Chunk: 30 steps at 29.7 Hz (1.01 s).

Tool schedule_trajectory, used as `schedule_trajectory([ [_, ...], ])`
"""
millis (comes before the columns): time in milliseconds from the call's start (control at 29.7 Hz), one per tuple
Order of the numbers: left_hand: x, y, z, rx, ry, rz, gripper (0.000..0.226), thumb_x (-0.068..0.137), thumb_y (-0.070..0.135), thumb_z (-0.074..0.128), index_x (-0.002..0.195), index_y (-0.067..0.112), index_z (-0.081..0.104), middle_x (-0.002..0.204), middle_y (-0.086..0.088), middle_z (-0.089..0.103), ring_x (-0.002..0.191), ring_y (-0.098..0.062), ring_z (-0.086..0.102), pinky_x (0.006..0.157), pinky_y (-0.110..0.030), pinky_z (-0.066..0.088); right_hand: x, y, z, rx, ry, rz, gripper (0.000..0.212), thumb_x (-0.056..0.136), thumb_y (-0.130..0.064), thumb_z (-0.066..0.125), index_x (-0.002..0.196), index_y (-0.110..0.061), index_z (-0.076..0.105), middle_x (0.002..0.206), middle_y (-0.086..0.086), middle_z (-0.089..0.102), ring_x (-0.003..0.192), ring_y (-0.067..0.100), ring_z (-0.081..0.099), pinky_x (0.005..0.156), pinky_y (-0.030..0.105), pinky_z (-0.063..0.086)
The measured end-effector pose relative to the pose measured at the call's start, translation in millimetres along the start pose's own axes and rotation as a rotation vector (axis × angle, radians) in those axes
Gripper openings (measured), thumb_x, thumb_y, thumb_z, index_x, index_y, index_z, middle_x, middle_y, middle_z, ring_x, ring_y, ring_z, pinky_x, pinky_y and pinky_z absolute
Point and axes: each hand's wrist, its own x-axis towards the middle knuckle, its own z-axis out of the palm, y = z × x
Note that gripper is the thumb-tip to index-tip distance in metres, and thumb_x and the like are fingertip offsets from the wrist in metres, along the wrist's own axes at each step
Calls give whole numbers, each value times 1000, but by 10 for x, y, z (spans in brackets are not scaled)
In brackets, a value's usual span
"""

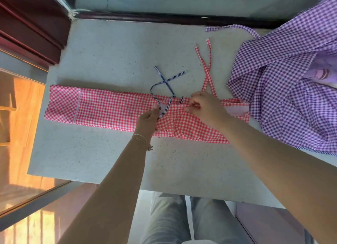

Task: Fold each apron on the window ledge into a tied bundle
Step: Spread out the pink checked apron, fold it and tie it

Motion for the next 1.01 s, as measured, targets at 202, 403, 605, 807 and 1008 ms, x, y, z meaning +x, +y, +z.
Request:
schedule_trajectory([
  [202,-42,115,27,138,-144,79,23,86,43,63,84,22,56,73,4,60,66,-14,57,58,-18,48,-10,24,137,-87,120,-47,28,89,-45,59,93,-17,63,90,-2,62,83,11,52,86,38,48],
  [403,39,48,45,142,9,120,9,89,10,64,93,15,59,81,9,60,73,-7,56,61,-11,42,-75,34,223,-245,314,-25,42,93,-53,46,106,-15,57,103,3,62,100,22,56,96,40,41],
  [605,107,5,92,43,79,61,32,90,8,60,122,4,57,102,2,60,94,-18,58,84,-25,44,-411,159,280,-463,178,-135,56,95,-57,36,136,-19,43,142,10,44,134,35,36,116,57,15],
  [807,176,-56,140,98,182,135,37,92,10,59,126,10,45,111,2,54,99,-18,55,64,-10,42,-399,442,240,-581,-142,-55,68,94,-66,13,150,-27,19,154,6,31,142,34,27,113,62,18],
  [1008,-42,-163,301,735,568,737,40,89,7,57,127,17,50,139,-11,44,128,-29,40,107,-41,33,-392,518,339,-592,-156,-42,66,95,-63,5,153,-32,2,162,1,6,148,32,7,112,63,3],
])
